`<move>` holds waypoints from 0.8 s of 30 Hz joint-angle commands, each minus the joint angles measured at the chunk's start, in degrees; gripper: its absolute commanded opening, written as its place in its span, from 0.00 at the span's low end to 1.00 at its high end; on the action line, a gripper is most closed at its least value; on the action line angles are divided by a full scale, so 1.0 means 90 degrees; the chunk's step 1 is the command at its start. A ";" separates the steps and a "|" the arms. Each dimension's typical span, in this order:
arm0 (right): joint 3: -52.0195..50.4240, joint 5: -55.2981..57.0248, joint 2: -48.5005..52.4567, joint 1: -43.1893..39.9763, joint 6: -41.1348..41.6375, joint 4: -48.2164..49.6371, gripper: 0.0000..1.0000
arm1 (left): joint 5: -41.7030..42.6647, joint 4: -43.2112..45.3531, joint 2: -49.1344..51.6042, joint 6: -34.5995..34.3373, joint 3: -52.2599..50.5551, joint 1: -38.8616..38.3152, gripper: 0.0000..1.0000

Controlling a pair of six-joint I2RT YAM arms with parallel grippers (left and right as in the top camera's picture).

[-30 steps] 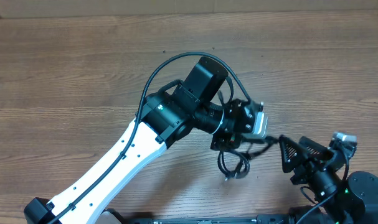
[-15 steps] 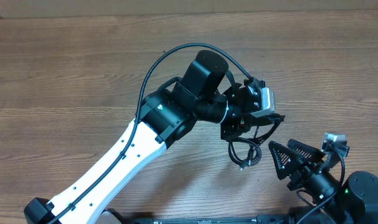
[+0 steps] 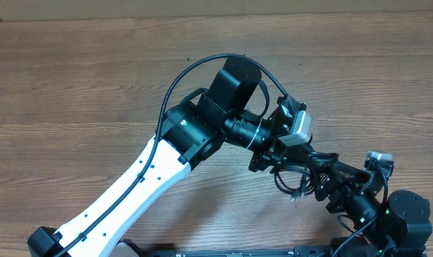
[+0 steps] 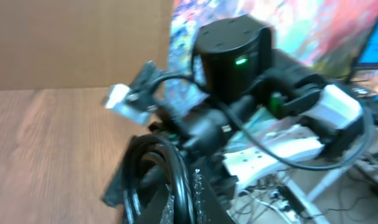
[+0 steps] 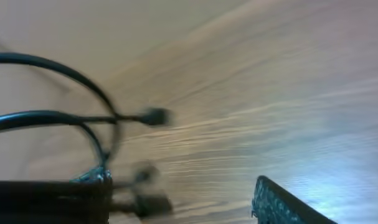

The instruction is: Untangle cables

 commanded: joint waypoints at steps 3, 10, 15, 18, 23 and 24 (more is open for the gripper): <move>-0.0068 0.1613 0.0002 -0.0012 0.0075 -0.0287 0.71 | 0.1093 -0.0036 -0.0146 -0.0134 0.0160 0.0153 0.07; -0.0068 0.2042 0.0002 -0.0015 0.0393 -0.0291 0.71 | 0.1562 -0.0087 -0.0146 -0.0155 0.0163 0.0155 0.06; -0.0068 0.1868 0.0002 -0.0012 0.0714 -0.0299 0.79 | 0.1141 -0.0121 -0.0146 -0.0155 0.0160 0.0294 0.04; -0.0068 0.1722 0.0002 -0.0012 0.0716 -0.0296 0.80 | 0.0350 -0.0216 -0.0146 -0.0163 0.0160 0.0413 0.04; -0.0068 0.1477 0.0002 -0.0012 0.0716 -0.0289 0.85 | -0.1350 -0.0282 -0.0146 -0.1124 0.0163 0.0542 0.04; -0.0068 0.1350 0.0002 -0.0015 0.0714 -0.0270 0.86 | -0.1775 -0.0308 -0.0146 -0.1409 0.0160 0.0554 0.04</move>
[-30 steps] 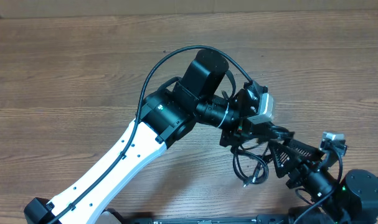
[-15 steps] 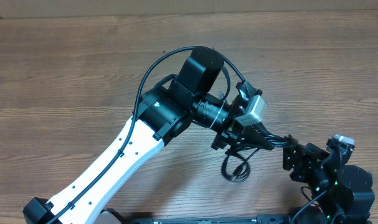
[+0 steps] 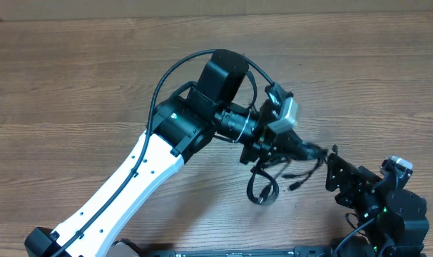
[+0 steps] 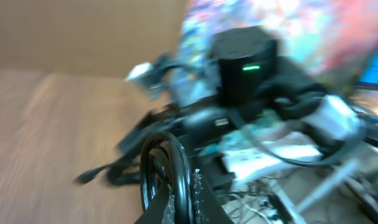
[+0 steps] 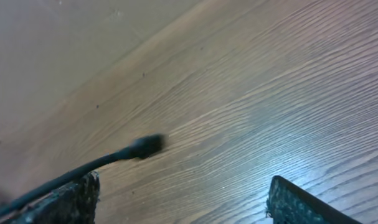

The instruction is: Untangle cables

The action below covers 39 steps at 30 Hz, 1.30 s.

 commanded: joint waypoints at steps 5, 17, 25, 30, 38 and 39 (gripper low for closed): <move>-0.0034 -0.0755 0.0002 -0.0010 0.0049 0.0209 0.87 | -0.2079 -0.0078 -0.0143 -0.1409 0.0160 0.0104 0.04; -0.0034 -0.2013 0.0002 -0.0010 -0.1676 0.0593 0.64 | -0.1569 -0.1059 -0.0143 -0.0095 0.0163 0.0104 0.04; -0.0034 -0.3725 0.0002 -0.0010 -0.3028 0.0976 0.64 | -0.0673 -0.1477 -0.0143 0.0279 0.0163 0.0117 0.04; -0.0034 -0.3878 0.0002 -0.0010 -0.3228 0.1243 0.64 | -0.0423 -0.1838 -0.0143 0.0578 0.0163 0.0117 0.04; -0.0034 -0.4619 0.0002 -0.0010 -0.4172 0.1722 0.46 | -0.0019 -0.2072 -0.0153 0.0857 0.0163 0.0114 0.04; -0.0034 -0.4619 0.0002 -0.0010 -0.4233 0.1724 0.40 | 0.0041 -0.2072 -0.0153 0.0857 0.0163 0.0114 0.04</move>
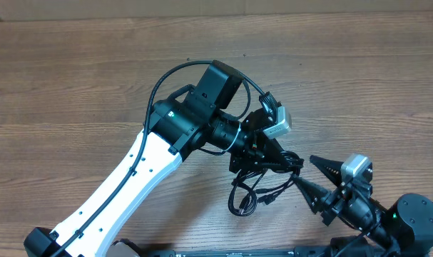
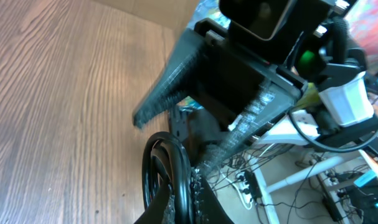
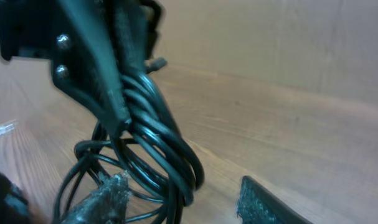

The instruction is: Untangle cables

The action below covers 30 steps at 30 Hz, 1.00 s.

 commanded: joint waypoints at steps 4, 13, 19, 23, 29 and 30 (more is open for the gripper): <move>-0.0017 -0.0274 0.0002 -0.0010 -0.0658 0.0075 0.18 | 0.0622 0.0007 -0.0153 0.0226 0.0160 0.0036 0.04; -0.0017 -0.0682 0.0002 -0.0010 -0.0656 0.0070 0.04 | 0.0238 0.0131 -0.0146 0.0226 0.0160 0.0036 0.10; -0.0017 -0.1132 0.0002 -0.0010 -0.0648 0.0068 0.04 | -0.0294 0.0257 -0.0143 0.0226 0.0160 0.0036 0.15; -0.0017 -0.1277 0.0002 -0.0010 -0.0607 0.0010 0.04 | -0.0430 0.0549 -0.0143 0.0192 0.0160 0.0036 0.13; -0.0017 -0.1292 0.0002 -0.0010 -0.0610 -0.0172 0.04 | -0.0425 0.1015 -0.0143 0.0124 0.0160 0.0036 0.13; -0.0017 -0.1290 0.0002 -0.0010 -0.0610 -0.0172 0.04 | -0.0425 0.1020 -0.0143 0.0112 0.0160 0.0036 0.11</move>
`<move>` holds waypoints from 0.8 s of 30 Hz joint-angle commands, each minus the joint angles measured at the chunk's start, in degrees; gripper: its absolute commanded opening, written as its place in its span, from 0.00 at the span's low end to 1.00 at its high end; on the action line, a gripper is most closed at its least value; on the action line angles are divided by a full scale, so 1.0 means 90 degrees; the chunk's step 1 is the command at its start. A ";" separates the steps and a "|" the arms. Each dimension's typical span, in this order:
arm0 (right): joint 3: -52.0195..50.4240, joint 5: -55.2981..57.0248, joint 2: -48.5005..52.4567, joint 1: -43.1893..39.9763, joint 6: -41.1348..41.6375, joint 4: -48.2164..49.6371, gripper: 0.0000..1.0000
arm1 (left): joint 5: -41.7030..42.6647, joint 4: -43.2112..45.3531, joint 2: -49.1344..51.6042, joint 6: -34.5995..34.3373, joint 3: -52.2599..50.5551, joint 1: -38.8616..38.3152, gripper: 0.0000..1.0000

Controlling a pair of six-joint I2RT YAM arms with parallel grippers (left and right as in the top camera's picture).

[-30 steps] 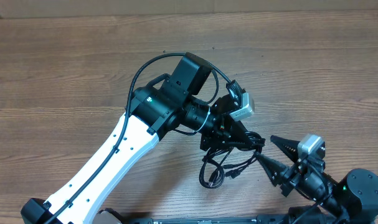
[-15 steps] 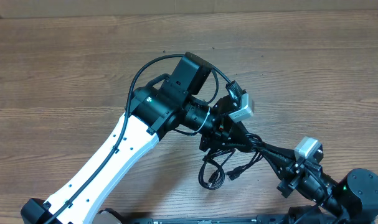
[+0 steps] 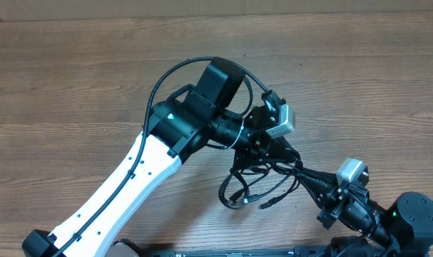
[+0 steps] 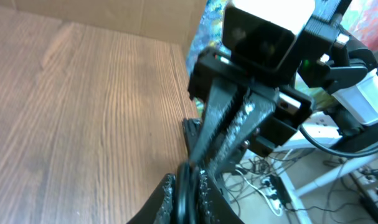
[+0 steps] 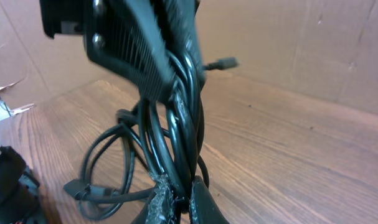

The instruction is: Untangle cables

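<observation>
A tangle of black cables (image 3: 253, 187) hangs from my left gripper (image 3: 280, 153), which is shut on several strands, and trails in loops on the wooden table (image 3: 73, 86). In the left wrist view the cables (image 4: 187, 186) are pinched between the fingers (image 4: 169, 198). My right gripper (image 3: 302, 172) is shut on the same strands just below the left one. In the right wrist view its fingers (image 5: 157, 199) clamp the cables (image 5: 182, 124) under the left gripper's fingers (image 5: 139, 50). Loose loops (image 5: 108, 168) and a plug (image 5: 218, 63) show beyond.
The left arm (image 3: 138, 178) crosses the table from the bottom left. A cardboard wall (image 5: 313, 43) stands behind the table. Off the table's right edge, the left wrist view shows floor wires and a power strip (image 4: 269, 186).
My right gripper was open beside the hanging bundle; now it is shut on the strands just under the left gripper. The loops on the table have spread leftward.
Both grippers were together at the tangle on the right. Then the left gripper held the bundle alone, with the right gripper open and apart. The right gripper then faced the bundle open, and now both are shut on it.
</observation>
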 commanded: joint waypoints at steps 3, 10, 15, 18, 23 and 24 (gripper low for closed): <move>-0.0002 -0.0699 -0.0017 0.0078 -0.0090 -0.0027 0.04 | -0.0277 0.0211 -0.0078 -0.0112 0.0163 0.0053 0.04; -0.0002 -0.0656 -0.0017 0.0080 -0.0087 -0.0029 0.04 | -0.0277 0.0209 -0.0078 -0.0160 0.0163 0.0053 0.04; -0.0002 -0.0653 -0.0017 0.0078 -0.0090 -0.0027 0.04 | -0.0274 0.0136 -0.0078 -0.0158 0.0163 0.0053 0.04; -0.0002 -0.0651 -0.0017 0.0080 -0.0090 -0.0022 0.04 | -0.0277 -0.0114 -0.0078 -0.0153 0.0163 0.0041 0.04; -0.0002 -0.0653 -0.0017 0.0080 -0.0090 0.0012 0.04 | -0.0284 -0.0498 -0.0078 -0.0124 0.0163 0.0041 0.04; -0.0002 -0.0653 -0.0017 0.0080 -0.0090 0.0032 0.04 | -0.0284 -0.0522 -0.0078 -0.0124 0.0160 0.0041 0.04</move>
